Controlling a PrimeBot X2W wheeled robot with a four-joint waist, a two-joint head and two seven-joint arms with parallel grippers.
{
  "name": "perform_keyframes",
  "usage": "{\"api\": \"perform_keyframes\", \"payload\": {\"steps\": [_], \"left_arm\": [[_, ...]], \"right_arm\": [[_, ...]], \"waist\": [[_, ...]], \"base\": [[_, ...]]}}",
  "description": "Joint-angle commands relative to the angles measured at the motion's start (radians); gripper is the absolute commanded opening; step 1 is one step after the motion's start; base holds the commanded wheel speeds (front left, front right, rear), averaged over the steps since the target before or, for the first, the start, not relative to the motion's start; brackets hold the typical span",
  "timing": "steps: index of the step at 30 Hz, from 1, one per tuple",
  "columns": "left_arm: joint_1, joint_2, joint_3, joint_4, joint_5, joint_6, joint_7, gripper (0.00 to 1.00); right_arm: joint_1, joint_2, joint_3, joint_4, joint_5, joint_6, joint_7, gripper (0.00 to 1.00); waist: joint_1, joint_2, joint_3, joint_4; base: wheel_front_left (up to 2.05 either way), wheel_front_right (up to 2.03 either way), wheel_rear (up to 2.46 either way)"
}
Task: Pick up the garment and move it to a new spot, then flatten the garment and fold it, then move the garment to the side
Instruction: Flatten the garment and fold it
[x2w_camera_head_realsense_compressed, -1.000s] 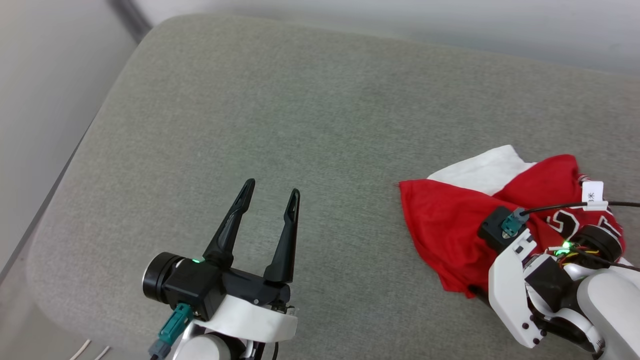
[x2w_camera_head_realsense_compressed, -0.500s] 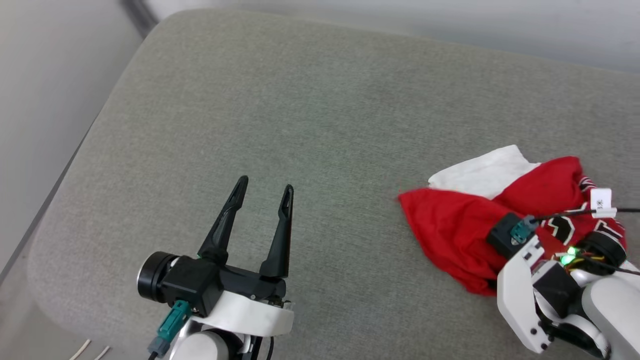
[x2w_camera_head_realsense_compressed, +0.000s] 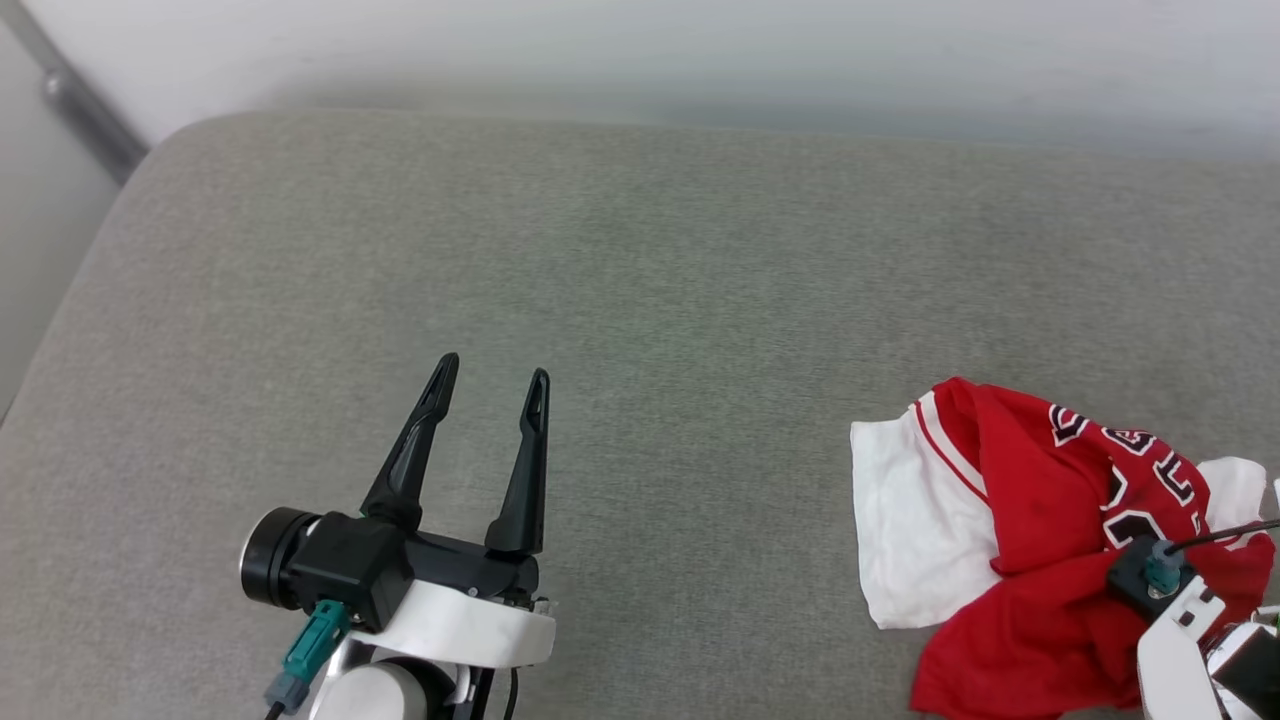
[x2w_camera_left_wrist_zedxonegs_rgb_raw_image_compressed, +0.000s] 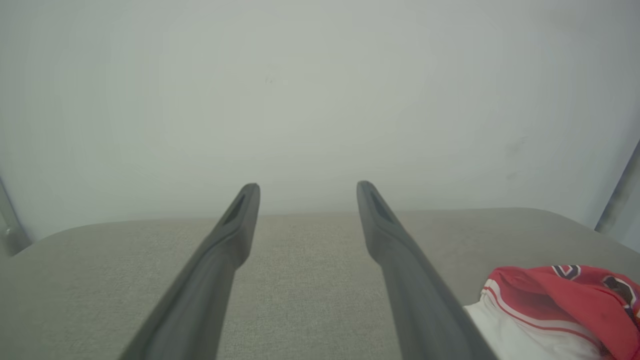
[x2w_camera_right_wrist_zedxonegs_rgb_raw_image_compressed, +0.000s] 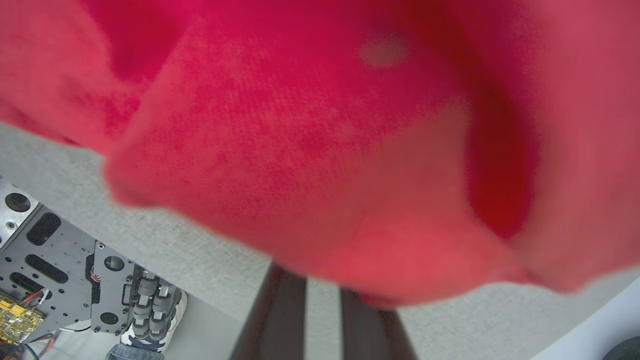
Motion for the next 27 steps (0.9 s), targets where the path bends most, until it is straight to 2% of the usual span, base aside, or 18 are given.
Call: {"api": "perform_keyframes", "payload": {"steps": [1, 6, 7, 8, 13, 21, 27], "left_arm": [[0.006, -0.001, 0.005, 0.003, 0.001, -0.004, -0.003, 1.00], [-0.006, -0.001, -0.003, 0.013, 0.008, -0.009, -0.003, 1.00], [-0.008, -0.001, -0.002, 0.014, 0.009, -0.010, -0.003, 1.00], [-0.010, -0.001, 0.001, 0.016, 0.010, -0.009, -0.003, 1.00], [-0.007, -0.001, 0.019, 0.024, 0.012, -0.012, -0.003, 1.00], [0.010, -0.001, 0.040, 0.025, 0.001, -0.015, -0.003, 1.00], [0.014, -0.001, 0.034, 0.034, -0.006, -0.022, -0.003, 1.00]], "right_arm": [[0.039, 0.020, -0.013, 0.023, 0.013, -0.001, -0.023, 0.00], [0.070, 0.077, -0.045, 0.073, 0.000, -0.001, -0.102, 0.00], [0.071, 0.092, -0.057, 0.082, -0.007, -0.001, -0.127, 0.37], [0.068, 0.110, -0.069, 0.088, -0.011, -0.001, -0.155, 1.00], [0.069, 0.155, -0.148, 0.072, 0.001, -0.001, -0.248, 1.00], [0.126, 0.180, -0.342, -0.078, 0.043, -0.001, -0.408, 1.00], [0.192, 0.265, -0.523, -0.152, 0.043, -0.001, -0.558, 1.00]], "waist": [[-0.0001, 0.0000, -0.008, -0.037], [-0.0001, 0.0000, -0.001, -0.060], [-0.0001, 0.0000, -0.001, -0.066], [-0.0001, 0.0000, -0.001, -0.072], [-0.0001, 0.0000, -0.020, -0.113], [-0.0001, 0.0000, -0.050, -0.187], [-0.0001, 0.0000, -0.049, -0.231]], "base": [[0.00, 0.00, 0.00], [0.00, 0.00, 0.00], [0.00, 0.00, 0.00], [0.00, 0.00, 0.00], [0.00, 0.00, 0.00], [0.00, 0.00, 0.00], [0.00, 0.00, 0.00]]}}
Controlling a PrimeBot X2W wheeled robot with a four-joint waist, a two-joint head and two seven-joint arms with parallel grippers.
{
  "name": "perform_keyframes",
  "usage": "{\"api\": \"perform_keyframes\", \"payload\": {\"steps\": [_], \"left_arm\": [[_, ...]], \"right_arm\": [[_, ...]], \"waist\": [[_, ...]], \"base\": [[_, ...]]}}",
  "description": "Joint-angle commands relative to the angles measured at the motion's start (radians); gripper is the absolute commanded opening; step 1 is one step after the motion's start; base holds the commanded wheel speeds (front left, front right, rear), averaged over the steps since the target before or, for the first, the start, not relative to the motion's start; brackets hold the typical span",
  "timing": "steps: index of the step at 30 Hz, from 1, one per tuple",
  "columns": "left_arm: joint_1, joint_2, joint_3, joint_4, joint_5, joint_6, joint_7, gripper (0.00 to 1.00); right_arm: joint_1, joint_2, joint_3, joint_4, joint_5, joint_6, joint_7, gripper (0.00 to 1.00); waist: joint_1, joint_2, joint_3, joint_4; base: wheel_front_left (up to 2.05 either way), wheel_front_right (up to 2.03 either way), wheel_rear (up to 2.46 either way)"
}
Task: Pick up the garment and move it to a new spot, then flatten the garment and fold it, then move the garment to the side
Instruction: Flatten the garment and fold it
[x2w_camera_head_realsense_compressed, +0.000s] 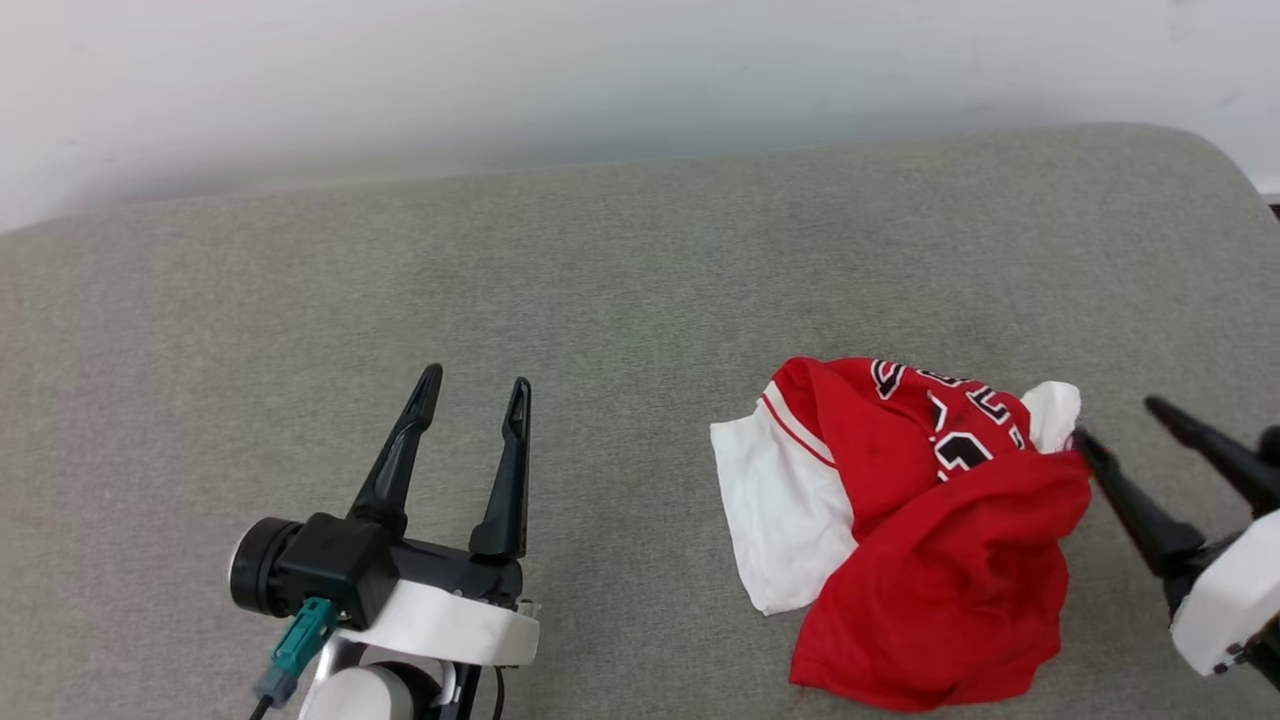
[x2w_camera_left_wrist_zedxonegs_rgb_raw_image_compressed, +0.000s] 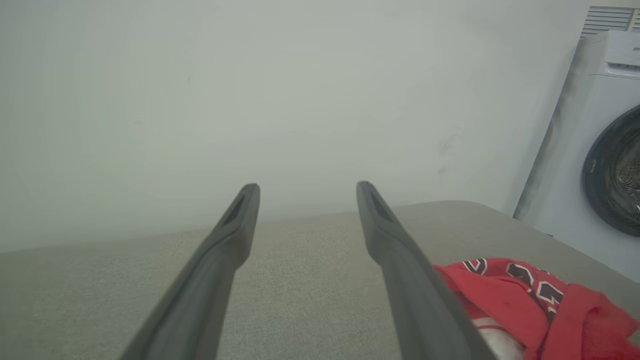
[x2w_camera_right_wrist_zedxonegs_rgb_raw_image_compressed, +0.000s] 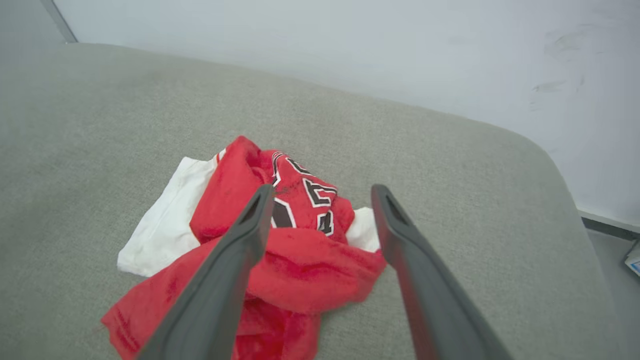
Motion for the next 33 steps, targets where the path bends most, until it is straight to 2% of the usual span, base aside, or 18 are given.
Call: {"api": "perform_keyframes", "payload": {"steps": [1, 7, 11, 13, 17, 21, 25, 33], "left_arm": [[0.008, 0.000, -0.005, 0.005, -0.005, -0.004, -0.003, 1.00], [-0.003, 0.000, -0.088, 0.112, -0.010, -0.013, 0.020, 1.00], [-0.048, 0.000, -0.164, 0.141, -0.048, -0.014, 0.167, 1.00], [-0.081, 0.000, -0.211, 0.146, -0.047, -0.016, 0.278, 1.00], [-0.163, 0.004, -0.306, 0.145, -0.042, -0.023, 0.524, 1.00], [-0.234, 0.036, -0.388, 0.157, -0.018, -0.029, 0.709, 1.00], [-0.276, 0.055, -0.451, 0.187, -0.022, -0.030, 0.810, 1.00], [-0.329, 0.082, -0.540, 0.295, 0.000, -0.030, 0.907, 1.00]], "right_arm": [[0.020, 0.025, -0.035, -0.006, -0.016, 0.000, -0.037, 1.00], [0.061, 0.153, -0.180, -0.016, -0.052, 0.000, -0.216, 1.00], [0.071, 0.200, -0.240, -0.023, -0.095, 0.000, -0.327, 1.00], [0.070, 0.219, -0.260, -0.019, -0.106, 0.000, -0.370, 1.00], [0.067, 0.241, -0.271, -0.003, -0.117, 0.000, -0.419, 1.00], [0.043, 0.254, -0.260, 0.015, -0.121, 0.000, -0.446, 1.00], [0.026, 0.265, -0.244, 0.035, -0.118, 0.000, -0.464, 1.00], [0.008, 0.260, -0.215, 0.066, -0.111, 0.000, -0.488, 1.00]], "waist": [[0.0000, 0.0000, 0.003, -0.015], [0.0000, 0.0000, 0.020, -0.043], [0.0000, 0.0000, 0.047, -0.057], [0.0000, 0.0000, 0.066, -0.061], [0.0000, 0.0000, 0.102, -0.069], [0.0000, 0.0000, 0.135, -0.088], [0.0000, 0.0000, 0.166, -0.108], [0.0000, 0.0000, 0.214, -0.122]], "base": [[0.00, 0.00, 0.00], [0.00, 0.00, 0.00], [0.00, 0.00, 0.00], [0.00, 0.00, 0.00], [0.00, 0.00, 0.00], [0.00, 0.00, 0.00], [0.00, 0.00, 0.00], [0.00, 0.00, 0.00]]}}
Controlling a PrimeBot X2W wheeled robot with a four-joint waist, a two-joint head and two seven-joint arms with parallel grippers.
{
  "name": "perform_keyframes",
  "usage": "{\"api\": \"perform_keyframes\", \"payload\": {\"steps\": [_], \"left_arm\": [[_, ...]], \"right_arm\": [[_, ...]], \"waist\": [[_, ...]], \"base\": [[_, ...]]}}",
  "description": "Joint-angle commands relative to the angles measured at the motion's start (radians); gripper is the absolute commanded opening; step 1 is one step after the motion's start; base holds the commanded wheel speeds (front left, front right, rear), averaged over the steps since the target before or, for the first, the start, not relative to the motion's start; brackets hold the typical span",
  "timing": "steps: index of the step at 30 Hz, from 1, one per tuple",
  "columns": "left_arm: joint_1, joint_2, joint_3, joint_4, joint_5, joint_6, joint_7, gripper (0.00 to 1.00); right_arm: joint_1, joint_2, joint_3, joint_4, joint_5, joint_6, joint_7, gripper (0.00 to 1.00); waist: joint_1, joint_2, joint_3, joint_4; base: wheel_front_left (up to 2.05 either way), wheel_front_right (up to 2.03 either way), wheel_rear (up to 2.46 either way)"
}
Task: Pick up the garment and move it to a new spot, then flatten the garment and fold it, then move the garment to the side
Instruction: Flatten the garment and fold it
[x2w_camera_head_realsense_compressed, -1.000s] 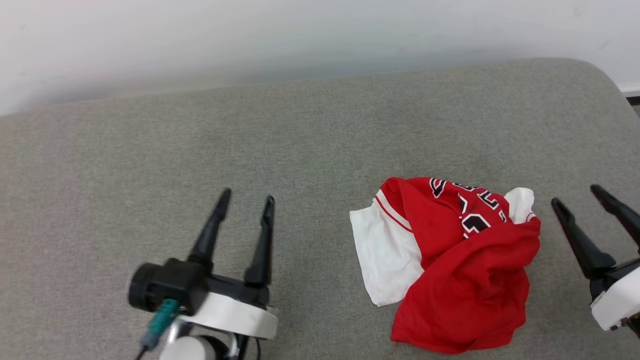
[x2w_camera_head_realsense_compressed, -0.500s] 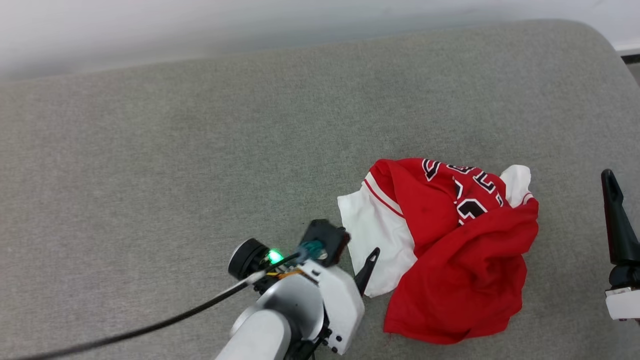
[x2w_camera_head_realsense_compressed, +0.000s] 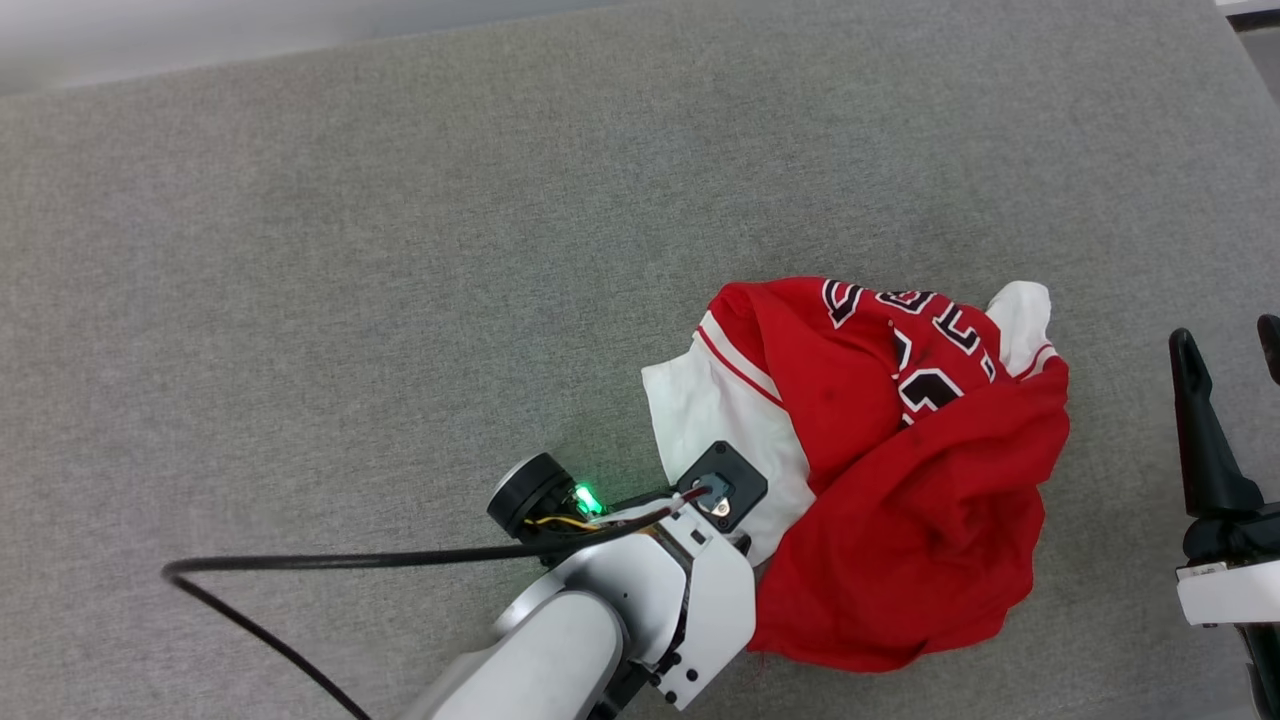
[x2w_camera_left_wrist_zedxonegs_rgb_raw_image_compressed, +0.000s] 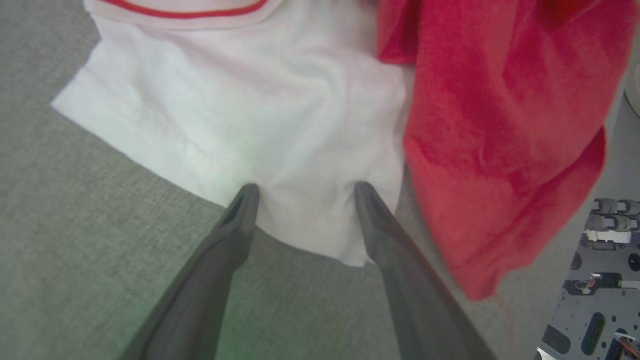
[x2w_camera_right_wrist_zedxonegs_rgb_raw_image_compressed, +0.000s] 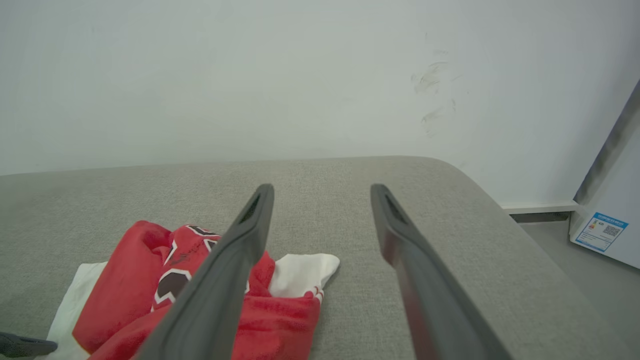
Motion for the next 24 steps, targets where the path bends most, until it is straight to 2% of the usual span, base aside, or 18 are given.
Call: {"api": "perform_keyframes", "payload": {"steps": [1, 2, 3, 5, 9, 16, 24], "left_arm": [[0.008, 0.011, -0.030, 0.044, -0.017, -0.001, 0.031, 0.89], [0.011, 0.017, -0.048, 0.056, -0.029, -0.001, 0.043, 0.16], [0.012, 0.025, -0.066, 0.065, -0.038, -0.003, 0.051, 0.00], [0.011, 0.044, -0.067, 0.072, -0.045, -0.003, 0.035, 0.00], [0.022, 0.064, -0.023, 0.065, -0.054, 0.033, -0.028, 0.00], [0.029, 0.115, 0.085, -0.039, -0.037, 0.137, -0.208, 0.00], [0.054, 0.225, 0.224, -0.174, 0.012, 0.266, -0.376, 0.00]], "right_arm": [[-0.013, -0.004, 0.004, 0.008, 0.003, 0.000, -0.007, 1.00], [-0.015, -0.006, 0.006, 0.010, 0.001, 0.000, -0.008, 1.00], [-0.018, -0.006, 0.008, 0.013, -0.001, 0.000, -0.009, 1.00], [-0.018, -0.006, 0.011, 0.018, -0.004, 0.000, -0.011, 1.00], [-0.015, -0.008, 0.017, 0.029, -0.013, 0.000, -0.013, 1.00], [0.007, 0.003, 0.027, 0.050, -0.038, 0.000, -0.007, 1.00], [0.023, 0.014, 0.030, 0.050, -0.060, 0.000, 0.030, 1.00]], "waist": [[-0.0001, -0.0001, 0.010, -0.001], [-0.0001, -0.0001, 0.012, -0.001], [-0.0001, -0.0001, 0.013, 0.000], [-0.0001, -0.0001, 0.011, 0.007], [-0.0001, -0.0001, -0.007, 0.026], [-0.0001, -0.0001, -0.079, 0.073], [-0.0001, -0.0001, -0.134, 0.111]], "base": [[0.00, 0.00, 0.00], [0.00, 0.00, 0.00], [0.00, 0.00, 0.00], [0.00, 0.00, 0.00], [0.00, 0.00, 0.00], [0.00, 0.00, 0.00], [0.00, 0.00, 0.00]]}}
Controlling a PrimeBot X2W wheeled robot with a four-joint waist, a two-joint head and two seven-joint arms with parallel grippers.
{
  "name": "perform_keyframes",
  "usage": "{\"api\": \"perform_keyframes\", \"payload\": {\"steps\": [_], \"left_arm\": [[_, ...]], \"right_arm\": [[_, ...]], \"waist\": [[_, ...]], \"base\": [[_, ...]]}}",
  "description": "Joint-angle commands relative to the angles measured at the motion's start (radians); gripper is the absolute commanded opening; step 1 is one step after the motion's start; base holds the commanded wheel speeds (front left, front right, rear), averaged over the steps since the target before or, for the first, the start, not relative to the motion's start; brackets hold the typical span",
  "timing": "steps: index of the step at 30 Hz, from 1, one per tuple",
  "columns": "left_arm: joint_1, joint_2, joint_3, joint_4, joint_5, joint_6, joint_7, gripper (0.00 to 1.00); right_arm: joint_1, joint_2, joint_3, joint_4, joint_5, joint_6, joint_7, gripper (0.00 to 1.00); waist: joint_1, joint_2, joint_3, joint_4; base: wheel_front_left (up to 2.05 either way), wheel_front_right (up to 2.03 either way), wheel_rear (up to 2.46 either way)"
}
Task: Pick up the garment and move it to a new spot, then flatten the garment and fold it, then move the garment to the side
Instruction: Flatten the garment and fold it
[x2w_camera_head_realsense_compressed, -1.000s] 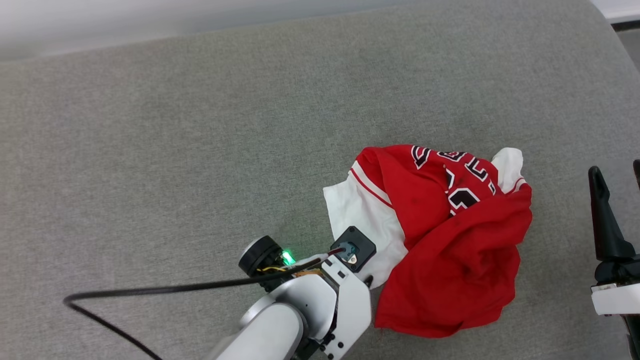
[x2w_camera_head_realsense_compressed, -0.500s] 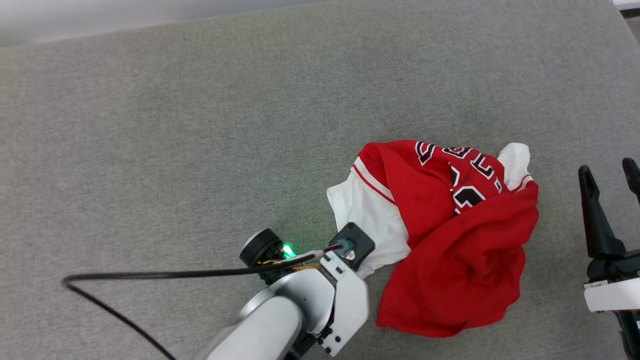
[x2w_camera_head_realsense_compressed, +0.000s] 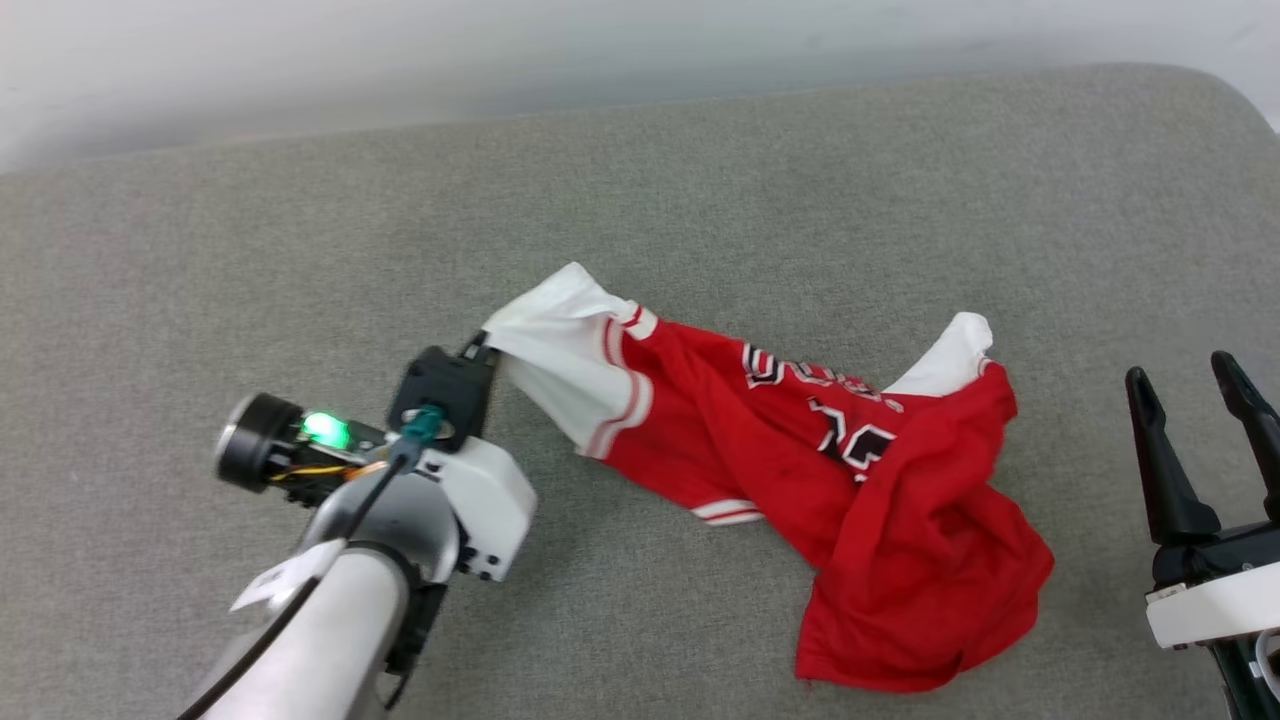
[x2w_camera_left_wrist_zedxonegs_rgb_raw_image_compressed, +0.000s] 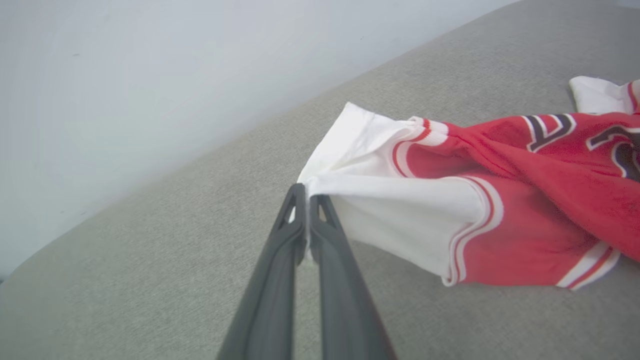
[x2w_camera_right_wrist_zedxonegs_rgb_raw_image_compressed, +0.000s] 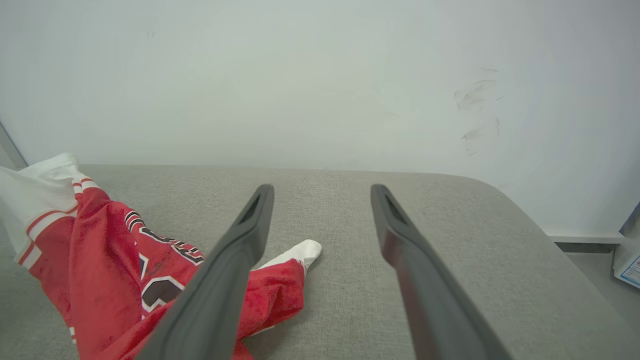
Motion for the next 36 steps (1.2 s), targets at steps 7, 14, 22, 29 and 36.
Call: {"api": "perform_keyframes", "payload": {"steps": [7, 14, 22, 29, 36], "left_arm": [[0.056, 0.086, 0.118, 0.005, 0.014, 0.083, -0.159, 0.00], [0.090, 0.080, 0.224, 0.096, -0.014, 0.175, -0.368, 0.00], [0.132, 0.062, 0.198, 0.214, -0.052, 0.141, -0.344, 1.00], [0.154, 0.035, 0.220, 0.198, -0.077, 0.162, -0.457, 1.00], [0.229, 0.013, 0.222, 0.037, -0.075, 0.147, -0.528, 1.00]], "right_arm": [[0.010, 0.011, 0.010, -0.008, -0.013, 0.000, 0.025, 1.00], [0.010, 0.014, 0.017, 0.009, -0.013, 0.000, 0.028, 1.00], [0.004, 0.016, 0.029, 0.027, -0.016, 0.000, 0.036, 1.00], [0.019, 0.012, 0.030, 0.031, -0.024, 0.000, 0.050, 1.00], [0.040, 0.002, 0.063, -0.006, -0.031, 0.000, 0.094, 1.00]], "waist": [[0.0000, 0.0000, -0.007, 0.018], [0.0000, 0.0000, 0.003, 0.018], [0.0000, 0.0000, -0.012, 0.030], [0.0000, 0.0000, -0.061, 0.056], [0.0000, 0.0000, -0.099, 0.092]], "base": [[0.00, 0.00, 0.00], [0.00, 0.00, 0.00], [0.00, 0.00, 0.00], [0.00, 0.00, 0.00], [0.00, 0.00, 0.00]]}}
